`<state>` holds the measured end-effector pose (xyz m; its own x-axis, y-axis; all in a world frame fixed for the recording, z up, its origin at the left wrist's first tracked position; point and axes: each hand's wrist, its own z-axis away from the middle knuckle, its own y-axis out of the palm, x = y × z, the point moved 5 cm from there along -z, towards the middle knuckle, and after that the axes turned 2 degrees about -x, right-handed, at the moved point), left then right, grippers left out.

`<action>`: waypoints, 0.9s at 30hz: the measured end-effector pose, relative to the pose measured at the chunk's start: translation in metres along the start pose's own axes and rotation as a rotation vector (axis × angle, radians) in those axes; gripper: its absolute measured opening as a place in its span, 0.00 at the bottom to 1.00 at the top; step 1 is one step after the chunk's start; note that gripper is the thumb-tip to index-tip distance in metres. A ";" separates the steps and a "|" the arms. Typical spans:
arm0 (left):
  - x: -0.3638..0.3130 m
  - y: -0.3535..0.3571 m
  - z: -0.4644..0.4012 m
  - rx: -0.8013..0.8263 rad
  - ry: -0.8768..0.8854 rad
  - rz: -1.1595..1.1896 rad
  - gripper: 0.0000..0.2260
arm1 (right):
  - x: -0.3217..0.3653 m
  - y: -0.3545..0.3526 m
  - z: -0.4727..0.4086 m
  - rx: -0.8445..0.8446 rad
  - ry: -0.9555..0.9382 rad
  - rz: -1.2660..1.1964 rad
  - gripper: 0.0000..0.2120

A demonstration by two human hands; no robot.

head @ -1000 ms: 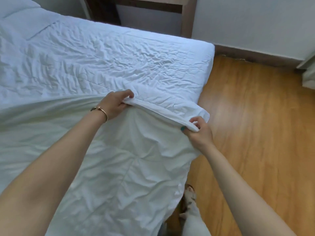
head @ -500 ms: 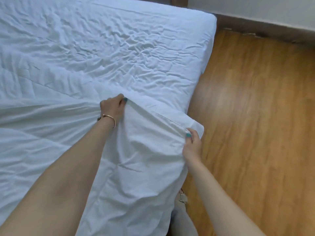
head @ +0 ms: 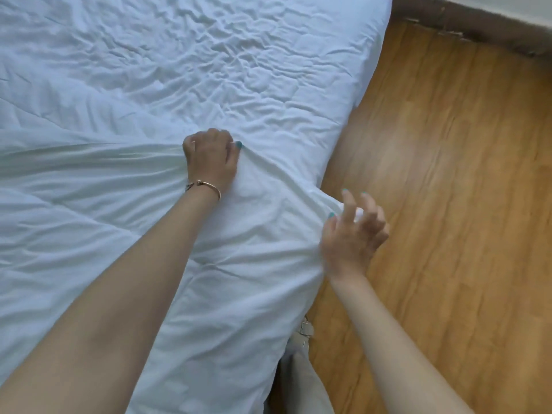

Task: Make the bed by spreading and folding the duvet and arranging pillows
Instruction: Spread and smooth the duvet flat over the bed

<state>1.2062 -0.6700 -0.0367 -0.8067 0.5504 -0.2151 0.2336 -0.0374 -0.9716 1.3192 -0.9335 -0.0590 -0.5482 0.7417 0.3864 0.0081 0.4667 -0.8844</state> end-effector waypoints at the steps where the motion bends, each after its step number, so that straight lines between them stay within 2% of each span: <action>1: 0.001 -0.006 0.007 -0.064 -0.010 0.059 0.10 | 0.018 0.003 0.008 0.028 -0.230 0.004 0.20; 2: 0.003 -0.009 0.018 -0.097 -0.034 0.114 0.12 | 0.030 0.009 0.018 0.131 -0.395 0.005 0.20; 3: 0.008 -0.010 0.033 -0.096 -0.076 0.154 0.15 | 0.035 0.018 0.025 0.298 -0.480 0.037 0.22; 5: 0.024 -0.004 0.083 -0.038 -0.210 0.191 0.22 | 0.022 0.035 0.034 0.664 -0.418 0.153 0.27; 7: 0.038 0.004 0.153 0.029 -0.330 0.180 0.24 | 0.000 0.043 0.036 0.809 -0.291 0.237 0.28; 9: 0.042 0.011 0.229 0.152 -0.371 0.099 0.25 | -0.002 0.037 0.042 0.822 -0.316 0.307 0.28; 11: 0.040 0.015 0.293 0.260 -0.355 0.022 0.27 | 0.013 0.024 0.051 0.741 -0.458 0.318 0.28; 14: 0.034 0.009 0.363 0.332 -0.345 -0.045 0.29 | 0.034 0.009 0.079 0.732 -0.815 0.239 0.35; 16: 0.032 0.003 0.399 0.343 -0.368 -0.084 0.31 | 0.033 0.006 0.089 0.784 -0.848 0.194 0.31; 18: 0.038 -0.004 0.438 0.325 -0.472 -0.091 0.34 | 0.021 0.006 0.083 0.819 -0.693 0.139 0.25; 20: 0.047 -0.012 0.475 0.280 -0.578 -0.096 0.40 | 0.006 0.011 0.068 0.855 -0.581 0.139 0.26; 24: 0.050 -0.023 0.547 0.170 -0.824 -0.082 0.51 | 0.002 -0.005 0.055 0.687 -0.816 0.333 0.41; 27: 0.056 -0.038 0.575 0.009 -1.062 -0.048 0.49 | -0.005 -0.003 0.042 0.628 -0.831 0.295 0.50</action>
<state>0.8400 -1.1175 -0.0680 -0.8761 -0.4589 -0.1479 0.1886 -0.0439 -0.9811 1.2863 -0.9586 -0.0697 -0.9922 0.1157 0.0470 -0.0677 -0.1820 -0.9810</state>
